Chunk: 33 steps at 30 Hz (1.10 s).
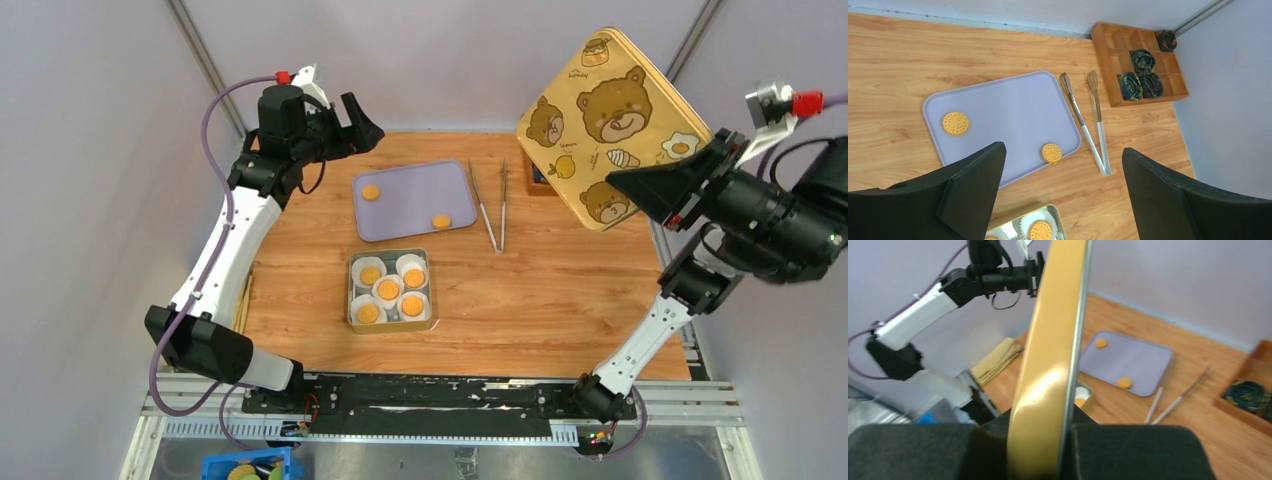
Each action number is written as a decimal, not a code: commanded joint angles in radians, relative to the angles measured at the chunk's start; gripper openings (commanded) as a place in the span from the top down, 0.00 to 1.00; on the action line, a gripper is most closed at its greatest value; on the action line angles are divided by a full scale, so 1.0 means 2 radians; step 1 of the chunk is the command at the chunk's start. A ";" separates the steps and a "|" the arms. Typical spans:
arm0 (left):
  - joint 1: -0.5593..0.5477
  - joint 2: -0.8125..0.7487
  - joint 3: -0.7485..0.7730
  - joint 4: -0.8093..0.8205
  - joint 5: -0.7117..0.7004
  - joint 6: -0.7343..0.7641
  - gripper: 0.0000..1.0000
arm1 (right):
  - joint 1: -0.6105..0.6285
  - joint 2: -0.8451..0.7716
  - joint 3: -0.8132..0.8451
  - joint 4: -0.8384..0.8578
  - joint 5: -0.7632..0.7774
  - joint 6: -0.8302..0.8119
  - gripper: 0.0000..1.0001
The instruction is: Pack the cookies
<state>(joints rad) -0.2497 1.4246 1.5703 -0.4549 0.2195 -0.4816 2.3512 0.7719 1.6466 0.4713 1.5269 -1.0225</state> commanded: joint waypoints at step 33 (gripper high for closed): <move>-0.030 -0.004 0.045 -0.012 -0.051 0.020 0.07 | -0.076 0.220 0.265 -0.169 0.025 -0.024 0.97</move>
<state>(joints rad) -0.2989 1.4109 1.6199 -0.4881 0.1230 -0.4446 2.2951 1.1389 2.1639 -0.2901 1.5291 -0.5827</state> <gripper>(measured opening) 0.928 0.155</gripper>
